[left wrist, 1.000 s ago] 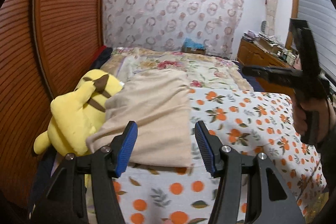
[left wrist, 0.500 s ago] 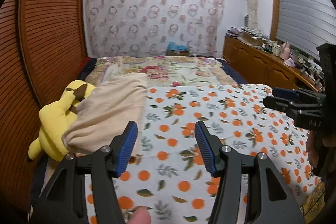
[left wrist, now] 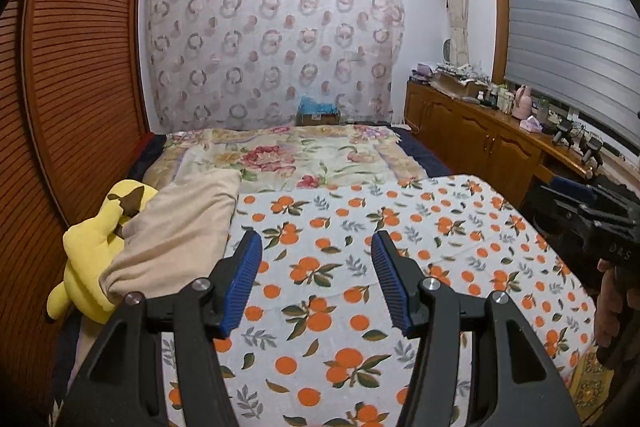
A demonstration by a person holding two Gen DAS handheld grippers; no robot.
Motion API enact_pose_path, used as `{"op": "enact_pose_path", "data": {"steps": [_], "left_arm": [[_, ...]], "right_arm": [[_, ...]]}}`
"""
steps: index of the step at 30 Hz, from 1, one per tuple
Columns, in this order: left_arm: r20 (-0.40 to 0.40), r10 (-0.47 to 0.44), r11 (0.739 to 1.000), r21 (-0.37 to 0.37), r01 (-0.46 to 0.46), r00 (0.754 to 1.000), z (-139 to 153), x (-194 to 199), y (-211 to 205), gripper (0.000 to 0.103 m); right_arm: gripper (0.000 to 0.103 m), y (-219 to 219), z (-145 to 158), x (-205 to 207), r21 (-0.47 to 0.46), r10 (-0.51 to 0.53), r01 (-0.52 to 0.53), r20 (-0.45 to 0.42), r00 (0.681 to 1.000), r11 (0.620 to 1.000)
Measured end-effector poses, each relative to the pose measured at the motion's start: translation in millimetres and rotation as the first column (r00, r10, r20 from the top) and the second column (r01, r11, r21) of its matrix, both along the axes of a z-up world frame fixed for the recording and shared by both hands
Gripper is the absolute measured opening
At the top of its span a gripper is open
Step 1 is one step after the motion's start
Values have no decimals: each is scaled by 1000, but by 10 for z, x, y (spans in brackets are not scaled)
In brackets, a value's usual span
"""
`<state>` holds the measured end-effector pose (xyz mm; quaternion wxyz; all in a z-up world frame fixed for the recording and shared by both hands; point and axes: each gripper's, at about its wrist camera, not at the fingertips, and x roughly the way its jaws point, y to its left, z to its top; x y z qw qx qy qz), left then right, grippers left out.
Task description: Fold small clothes
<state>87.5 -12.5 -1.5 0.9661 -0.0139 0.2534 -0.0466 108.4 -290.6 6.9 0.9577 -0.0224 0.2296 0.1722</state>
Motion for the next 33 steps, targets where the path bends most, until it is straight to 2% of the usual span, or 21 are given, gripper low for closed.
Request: {"op": "enact_pose_path", "data": {"steps": [4,12,33], "left_arm": [[23,6,1000,3,-6,1000,122,-45,-18,56],[58,15,1000,1,-15,998,257,-141,2,56],[55,18,1000,2,-18,998,269,-163,23,56]], "right_arm": [[67,-43,112,-112,3,-19,19,45,999,1000],[67,-78,189,-177,11,-53,53,71,996,999],[67,-116,183,-197,15,-56,55,73,996,998]]}}
